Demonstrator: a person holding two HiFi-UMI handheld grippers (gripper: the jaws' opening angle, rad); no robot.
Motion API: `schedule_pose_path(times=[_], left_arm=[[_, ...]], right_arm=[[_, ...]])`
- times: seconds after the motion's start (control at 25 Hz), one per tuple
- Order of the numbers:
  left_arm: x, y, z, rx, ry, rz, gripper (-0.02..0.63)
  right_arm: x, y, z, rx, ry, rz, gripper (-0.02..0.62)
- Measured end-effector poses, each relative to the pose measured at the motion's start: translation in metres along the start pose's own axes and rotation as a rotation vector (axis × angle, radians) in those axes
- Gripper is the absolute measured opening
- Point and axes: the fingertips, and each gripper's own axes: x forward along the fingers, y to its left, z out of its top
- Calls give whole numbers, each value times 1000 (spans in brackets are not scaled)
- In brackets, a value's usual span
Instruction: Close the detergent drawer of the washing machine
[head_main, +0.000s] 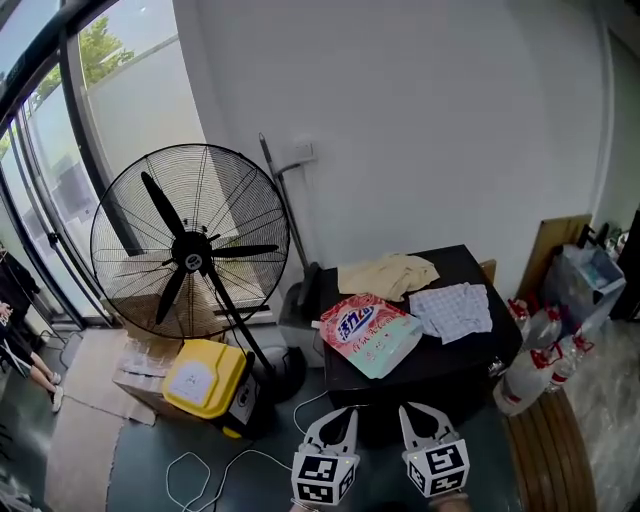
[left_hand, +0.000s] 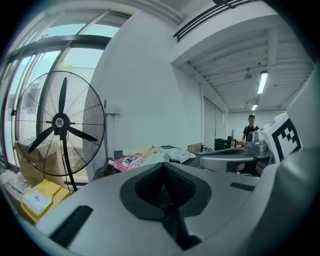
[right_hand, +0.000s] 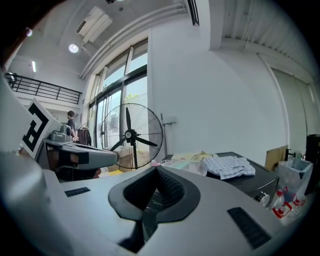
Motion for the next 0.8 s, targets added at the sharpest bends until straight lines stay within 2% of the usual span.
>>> schedule_pose_path(times=[0.4, 0.8], left_arm=[[-15, -18, 44, 22, -41, -7, 15], [-19, -26, 59, 32, -64, 17, 15]], right_arm=[[-28, 2, 47, -27, -75, 43, 26], [-39, -1, 67, -79, -100, 49, 26]])
